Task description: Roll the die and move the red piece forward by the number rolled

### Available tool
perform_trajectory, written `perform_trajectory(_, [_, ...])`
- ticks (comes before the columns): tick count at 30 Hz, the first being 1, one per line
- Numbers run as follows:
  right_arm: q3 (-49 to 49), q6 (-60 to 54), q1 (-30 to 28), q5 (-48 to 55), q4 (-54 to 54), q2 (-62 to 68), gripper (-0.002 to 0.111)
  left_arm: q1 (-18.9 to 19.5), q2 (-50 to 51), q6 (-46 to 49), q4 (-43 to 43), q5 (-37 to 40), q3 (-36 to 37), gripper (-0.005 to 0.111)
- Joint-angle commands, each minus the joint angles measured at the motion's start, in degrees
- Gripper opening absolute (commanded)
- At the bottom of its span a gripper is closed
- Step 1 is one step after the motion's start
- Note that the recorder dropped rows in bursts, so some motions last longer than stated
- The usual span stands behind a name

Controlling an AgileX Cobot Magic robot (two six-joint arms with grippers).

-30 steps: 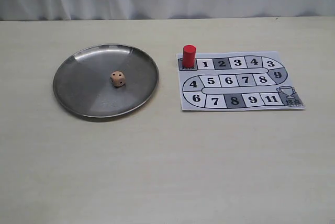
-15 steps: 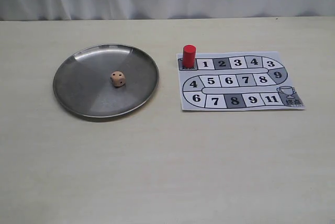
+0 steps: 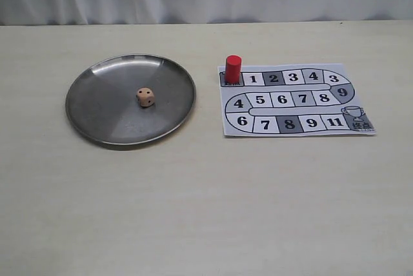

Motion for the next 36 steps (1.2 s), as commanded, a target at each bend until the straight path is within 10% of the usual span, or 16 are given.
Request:
perform_trajectory(1, [0.2,-0.4,0.1,-0.6,0.0,-0.3,0.004,0.0,-0.1,-0.1,-0.3,-0.5,0.1,0.0])
perform_trajectory(22, [0.2,-0.1,0.1,0.4,3.4,-0.1,0.004,0.0,-0.1,-0.1,-0.3,-0.5,0.1,0.0])
perform_trajectory(36, [-3.1,-0.1,0.1,-3.4,6.5,35.3,0.004,0.0,-0.1,-0.1,-0.3,-0.5,0.1,0.0])
